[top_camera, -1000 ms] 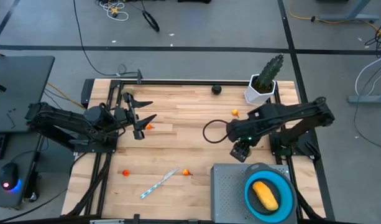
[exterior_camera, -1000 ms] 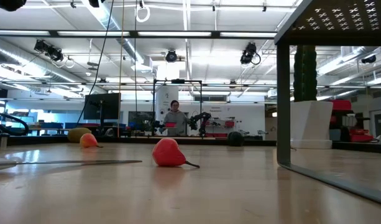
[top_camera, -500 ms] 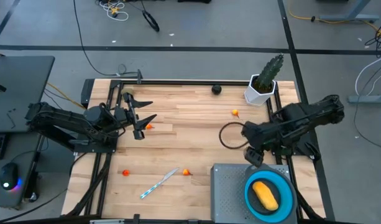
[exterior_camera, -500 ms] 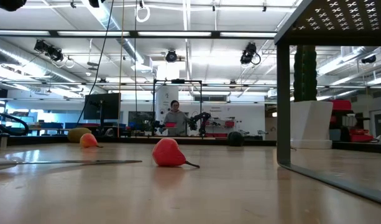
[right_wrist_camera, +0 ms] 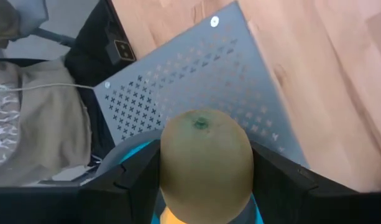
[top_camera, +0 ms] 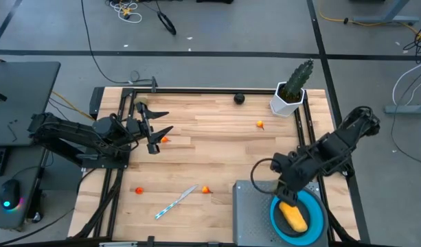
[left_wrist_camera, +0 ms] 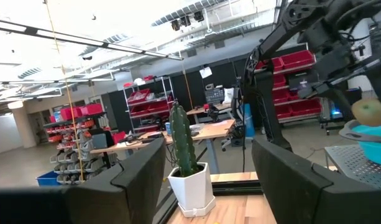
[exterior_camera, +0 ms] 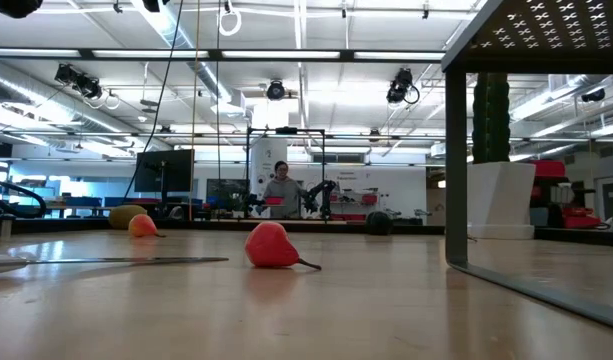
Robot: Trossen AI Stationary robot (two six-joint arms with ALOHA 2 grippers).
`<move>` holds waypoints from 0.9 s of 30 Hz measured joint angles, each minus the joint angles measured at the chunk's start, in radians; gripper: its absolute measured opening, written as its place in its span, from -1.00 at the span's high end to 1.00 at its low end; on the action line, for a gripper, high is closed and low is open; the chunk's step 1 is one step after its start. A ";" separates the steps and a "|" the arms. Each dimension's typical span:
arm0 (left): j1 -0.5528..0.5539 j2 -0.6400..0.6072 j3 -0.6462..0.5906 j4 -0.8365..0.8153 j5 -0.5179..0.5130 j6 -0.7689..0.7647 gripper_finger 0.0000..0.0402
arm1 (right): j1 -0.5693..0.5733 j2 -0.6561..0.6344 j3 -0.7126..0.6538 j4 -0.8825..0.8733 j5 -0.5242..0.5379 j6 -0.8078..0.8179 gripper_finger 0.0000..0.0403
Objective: Pick & Place Fruit
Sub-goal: Put the bottom brown kiwi into the blue strainer bowl on the shelf, then put the yellow pear into the blue strainer bowl on the shelf
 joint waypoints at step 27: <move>0.000 0.000 0.000 0.000 0.000 -0.008 -0.23 | 0.079 0.074 0.000 -0.068 0.036 0.139 -0.43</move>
